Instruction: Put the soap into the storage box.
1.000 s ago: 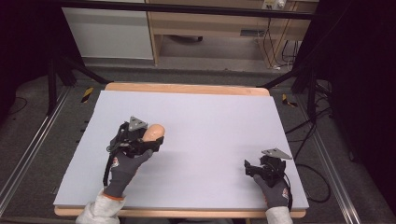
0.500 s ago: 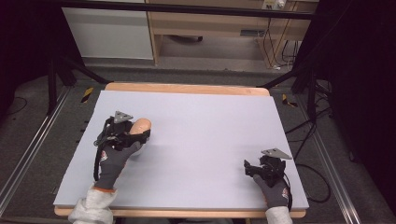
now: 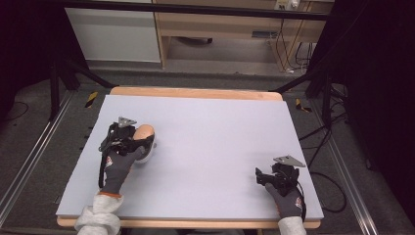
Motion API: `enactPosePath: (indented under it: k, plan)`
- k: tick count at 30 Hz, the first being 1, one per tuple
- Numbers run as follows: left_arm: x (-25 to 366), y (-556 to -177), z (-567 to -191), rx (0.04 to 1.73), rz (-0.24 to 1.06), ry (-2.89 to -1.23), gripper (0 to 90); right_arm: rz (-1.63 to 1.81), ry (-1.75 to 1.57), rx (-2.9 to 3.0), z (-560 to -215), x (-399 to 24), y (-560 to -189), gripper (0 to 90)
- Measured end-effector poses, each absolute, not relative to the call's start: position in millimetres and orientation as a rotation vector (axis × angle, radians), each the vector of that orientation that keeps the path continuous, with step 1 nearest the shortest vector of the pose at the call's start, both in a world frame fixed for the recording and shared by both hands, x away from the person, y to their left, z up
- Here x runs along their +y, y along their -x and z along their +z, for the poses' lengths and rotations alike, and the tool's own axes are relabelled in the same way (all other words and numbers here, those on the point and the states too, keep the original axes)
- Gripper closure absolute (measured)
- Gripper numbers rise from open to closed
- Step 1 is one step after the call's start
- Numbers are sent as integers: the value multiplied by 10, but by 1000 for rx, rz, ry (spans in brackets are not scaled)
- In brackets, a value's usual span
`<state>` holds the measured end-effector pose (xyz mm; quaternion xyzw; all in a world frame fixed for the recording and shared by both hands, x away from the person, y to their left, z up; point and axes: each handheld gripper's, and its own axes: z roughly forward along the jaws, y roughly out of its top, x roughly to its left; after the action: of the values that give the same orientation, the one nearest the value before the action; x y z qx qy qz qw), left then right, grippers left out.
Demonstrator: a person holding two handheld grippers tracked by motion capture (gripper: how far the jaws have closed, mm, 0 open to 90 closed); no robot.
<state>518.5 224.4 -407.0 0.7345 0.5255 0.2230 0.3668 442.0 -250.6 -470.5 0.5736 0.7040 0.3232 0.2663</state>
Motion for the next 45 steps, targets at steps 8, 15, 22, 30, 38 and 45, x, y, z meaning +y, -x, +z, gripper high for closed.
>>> enactPosePath:
  k: [8, 15, 22, 30, 38, 45]
  plan:
    - [2301, -5211, -4152, 1370, 568, -1893, 324, 871, -1545, 1907, -4707, -2506, -4422, 84]
    - [2308, -5223, -4237, 1385, 559, -1887, 324, 867, -1554, 1906, -4714, -2492, -4423, 84]
    - [2300, -5231, -4276, 1393, 558, -1897, 324, 865, -1551, 1909, -4715, -2493, -4423, 84]
    - [2314, -5221, -4325, 1404, 562, -1888, 324, 863, -1550, 1912, -4719, -2487, -4424, 84]
    - [2329, -5217, -4327, 1405, 551, -1882, 319, 863, -1547, 1912, -4719, -2487, -4423, 84]
    - [2331, -5185, -4323, 1387, 554, -1895, 304, 863, -1547, 1912, -4718, -2487, -4423, 83]
